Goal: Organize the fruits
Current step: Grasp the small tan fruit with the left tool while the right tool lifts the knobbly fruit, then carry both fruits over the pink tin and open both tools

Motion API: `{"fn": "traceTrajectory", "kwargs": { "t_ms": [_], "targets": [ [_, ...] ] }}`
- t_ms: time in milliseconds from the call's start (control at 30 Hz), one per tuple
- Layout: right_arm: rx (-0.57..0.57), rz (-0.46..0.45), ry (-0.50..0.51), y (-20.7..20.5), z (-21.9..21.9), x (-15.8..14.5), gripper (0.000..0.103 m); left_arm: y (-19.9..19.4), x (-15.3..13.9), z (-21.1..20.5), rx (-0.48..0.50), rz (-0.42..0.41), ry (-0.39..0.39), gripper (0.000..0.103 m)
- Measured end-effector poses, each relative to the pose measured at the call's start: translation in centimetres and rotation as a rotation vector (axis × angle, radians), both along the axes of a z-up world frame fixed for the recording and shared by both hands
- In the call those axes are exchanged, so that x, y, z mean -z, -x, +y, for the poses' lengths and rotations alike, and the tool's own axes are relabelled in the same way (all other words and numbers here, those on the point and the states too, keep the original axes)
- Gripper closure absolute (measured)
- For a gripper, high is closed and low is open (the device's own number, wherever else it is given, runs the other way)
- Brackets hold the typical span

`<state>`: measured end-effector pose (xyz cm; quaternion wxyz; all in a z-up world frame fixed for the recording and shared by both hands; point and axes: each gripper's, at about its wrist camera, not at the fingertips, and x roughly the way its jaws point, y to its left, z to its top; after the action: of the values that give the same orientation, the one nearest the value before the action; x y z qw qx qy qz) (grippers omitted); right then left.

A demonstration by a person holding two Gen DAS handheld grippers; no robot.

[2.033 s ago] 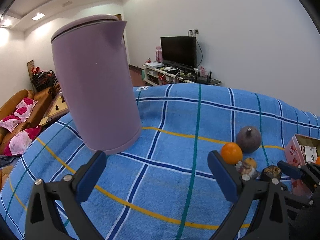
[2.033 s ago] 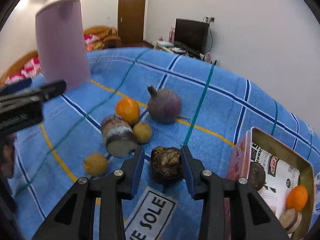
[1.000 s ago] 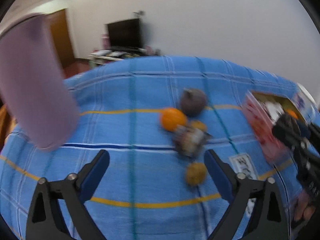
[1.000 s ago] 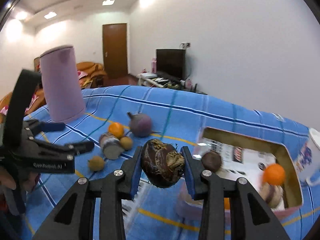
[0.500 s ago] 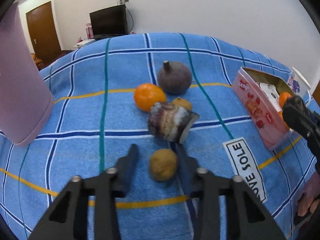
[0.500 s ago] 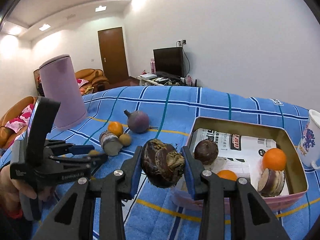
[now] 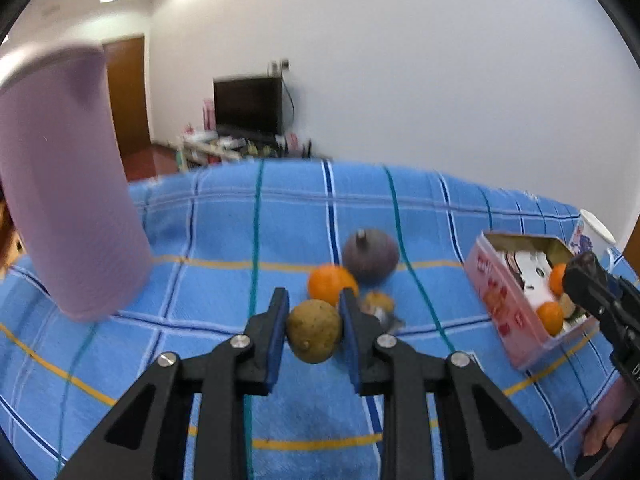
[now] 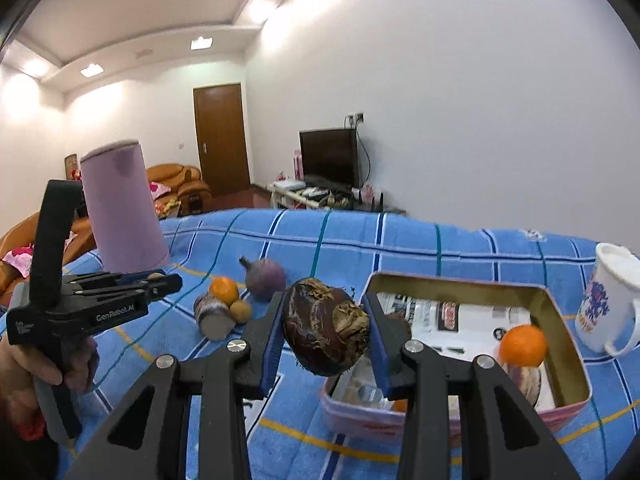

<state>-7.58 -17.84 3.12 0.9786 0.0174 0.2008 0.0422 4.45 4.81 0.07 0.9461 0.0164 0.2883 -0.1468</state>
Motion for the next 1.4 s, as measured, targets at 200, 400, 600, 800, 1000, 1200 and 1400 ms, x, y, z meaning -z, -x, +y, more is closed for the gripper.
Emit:
{"fn": "traceTrajectory", "kwargs": {
  "t_ms": [200, 400, 600, 800, 1000, 1200, 1400],
  "targets": [
    [0.022, -0.042, 0.010, 0.5, -0.3, -0.6, 0.063, 1.3, -2.1, 0.8, 0.053, -0.132, 0.086, 0.075],
    [0.026, -0.054, 0.030, 0.7, -0.3, -0.9, 0.063, 2.6, -2.4, -0.5, 0.130, -0.173, 0.123, 0.075],
    [0.025, -0.061, 0.040, 0.5, -1.6, -0.9, 0.063, 3.0, -1.8, -1.8, 0.150, -0.162, 0.112, 0.075],
    [0.025, -0.004, -0.038, 0.3, -5.0, -0.1, 0.063, 3.4, -1.3, -3.3, 0.143, -0.125, 0.104, 0.075],
    [0.112, -0.034, 0.005, 1.3, -8.3, -0.8, 0.063, 3.8, -1.8, -4.9, 0.132, -0.129, 0.088, 0.075],
    [0.174, -0.049, 0.002, 2.0, -11.8, -1.1, 0.064, 4.2, -2.2, -8.0, 0.189, -0.129, 0.059, 0.075],
    [0.240, -0.059, 0.051, 1.9, -14.1, -1.3, 0.063, 4.2, -2.9, -11.7, 0.241, -0.136, 0.059, 0.075]
  ]
}}
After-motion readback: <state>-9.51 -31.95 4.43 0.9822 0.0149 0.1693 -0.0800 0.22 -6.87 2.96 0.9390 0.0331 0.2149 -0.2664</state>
